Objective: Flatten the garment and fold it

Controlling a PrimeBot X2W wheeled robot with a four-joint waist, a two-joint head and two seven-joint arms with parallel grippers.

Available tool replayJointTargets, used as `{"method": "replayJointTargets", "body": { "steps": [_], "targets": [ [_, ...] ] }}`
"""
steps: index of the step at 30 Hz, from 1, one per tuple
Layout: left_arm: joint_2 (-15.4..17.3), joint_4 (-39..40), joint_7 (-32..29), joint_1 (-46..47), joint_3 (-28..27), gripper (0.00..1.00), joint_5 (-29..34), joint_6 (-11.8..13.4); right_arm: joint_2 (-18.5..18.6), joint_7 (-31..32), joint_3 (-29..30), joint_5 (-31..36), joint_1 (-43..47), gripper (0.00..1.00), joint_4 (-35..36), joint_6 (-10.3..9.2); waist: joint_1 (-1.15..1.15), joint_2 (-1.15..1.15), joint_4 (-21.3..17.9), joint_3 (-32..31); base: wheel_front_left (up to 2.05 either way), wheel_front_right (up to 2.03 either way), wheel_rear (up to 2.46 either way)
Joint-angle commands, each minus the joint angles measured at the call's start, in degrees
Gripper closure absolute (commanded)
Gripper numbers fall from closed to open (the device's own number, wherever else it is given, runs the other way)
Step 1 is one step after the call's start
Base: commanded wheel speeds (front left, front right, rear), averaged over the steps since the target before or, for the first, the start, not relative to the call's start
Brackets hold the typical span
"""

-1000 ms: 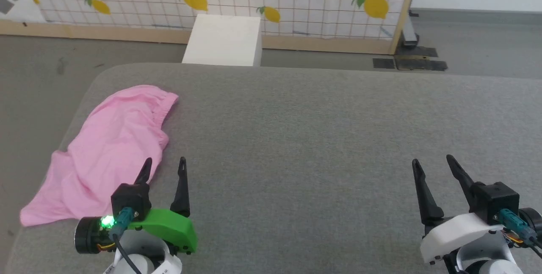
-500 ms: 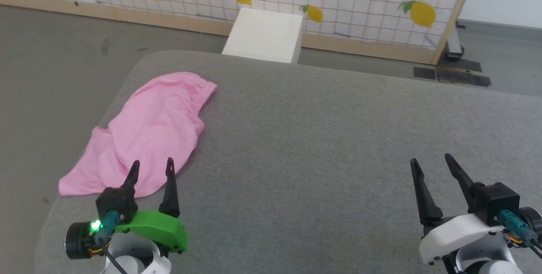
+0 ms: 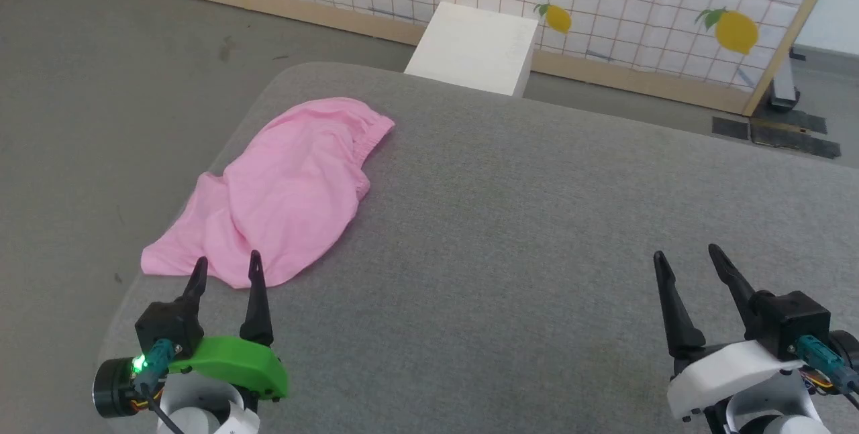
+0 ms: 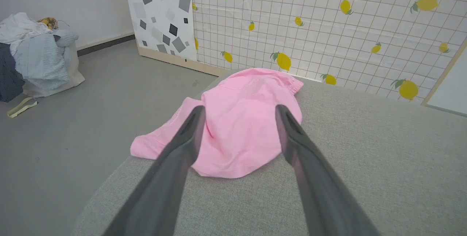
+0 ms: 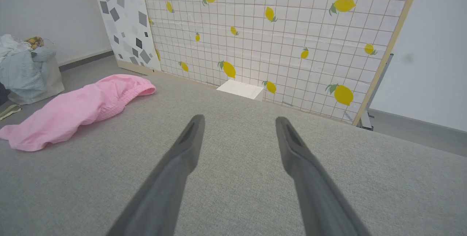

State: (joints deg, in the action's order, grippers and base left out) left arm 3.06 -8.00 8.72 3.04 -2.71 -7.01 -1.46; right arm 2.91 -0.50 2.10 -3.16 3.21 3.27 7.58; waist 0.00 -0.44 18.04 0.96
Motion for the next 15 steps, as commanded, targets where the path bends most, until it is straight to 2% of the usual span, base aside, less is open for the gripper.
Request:
{"method": "replayJointTargets", "body": {
  "steps": [1,9,15],
  "targets": [
    [-0.1,-0.4,0.7,1.1,-0.2,0.0,-0.9,-0.3,0.0,0.2,0.2,-0.4,0.6,0.0,0.4,-0.05,0.0,0.27,0.6,0.4,0.0,0.0,0.0],
    [-0.1,-1.4,1.7,3.1,-1.0,0.0,-1.3,-0.9,0.0,0.5,0.4,0.0,0.1,0.0,1.4,-0.06,0.0,0.3,1.7,1.9,0.0,0.0,0.0],
    [0.0,-2.6,2.4,8.1,-1.3,0.0,-1.0,-2.4,0.0,1.4,0.4,0.9,-0.6,0.0,2.9,-0.06,0.0,0.32,2.1,4.3,0.0,0.0,0.0]
  ]
}}
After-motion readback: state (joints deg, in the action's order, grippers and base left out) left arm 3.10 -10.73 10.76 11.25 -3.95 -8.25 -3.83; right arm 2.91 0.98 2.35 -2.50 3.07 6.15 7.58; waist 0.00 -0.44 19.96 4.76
